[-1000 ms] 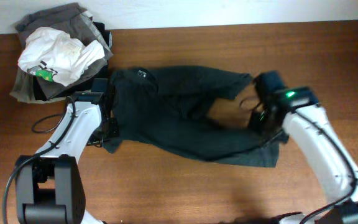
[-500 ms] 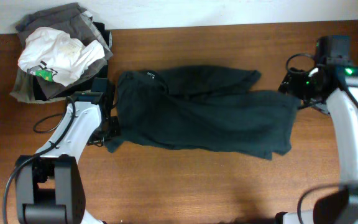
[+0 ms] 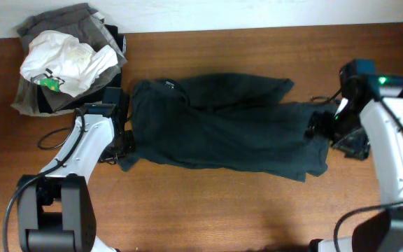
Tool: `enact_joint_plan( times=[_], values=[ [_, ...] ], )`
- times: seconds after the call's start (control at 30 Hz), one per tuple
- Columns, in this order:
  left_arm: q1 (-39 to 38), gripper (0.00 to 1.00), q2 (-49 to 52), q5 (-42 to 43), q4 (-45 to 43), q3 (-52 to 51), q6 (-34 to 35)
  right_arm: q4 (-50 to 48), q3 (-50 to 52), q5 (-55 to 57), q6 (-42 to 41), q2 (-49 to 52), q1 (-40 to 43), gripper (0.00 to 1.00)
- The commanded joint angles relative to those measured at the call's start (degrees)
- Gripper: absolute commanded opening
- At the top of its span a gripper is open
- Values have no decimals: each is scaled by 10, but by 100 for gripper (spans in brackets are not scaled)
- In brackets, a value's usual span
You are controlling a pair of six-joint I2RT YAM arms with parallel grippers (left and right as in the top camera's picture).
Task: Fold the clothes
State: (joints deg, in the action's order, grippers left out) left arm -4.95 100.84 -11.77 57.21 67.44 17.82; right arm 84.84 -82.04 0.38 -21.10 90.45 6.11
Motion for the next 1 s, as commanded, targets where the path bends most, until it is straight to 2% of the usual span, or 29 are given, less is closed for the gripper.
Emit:
enact_joint_plan(
  times=[0.0, 0.13, 0.4, 0.47, 0.53, 0.57, 0.97],
  values=[
    [1, 1, 4, 4, -1, 10, 8, -45, 91, -18, -10, -34, -21, 87],
    [1, 1, 4, 4, -1, 10, 8, -140, 203, -61, -3, -68, -5, 86],
    [1, 1, 4, 5, -1, 10, 8, -291, 333, -85, 1, -66, 8, 84],
    [1, 1, 4, 8, -1, 10, 8, -313, 350, -83, 1, -65, 8, 80],
    [1, 1, 4, 17, -2, 10, 8, -347, 372, -83, -3, -61, 13, 67],
    [1, 1, 4, 17, -2, 10, 8, -356, 376, -84, -3, -58, 16, 63],
    [1, 1, 4, 17, -2, 10, 8, -427, 378, -73, -3, 25, 26, 61]
  ],
)
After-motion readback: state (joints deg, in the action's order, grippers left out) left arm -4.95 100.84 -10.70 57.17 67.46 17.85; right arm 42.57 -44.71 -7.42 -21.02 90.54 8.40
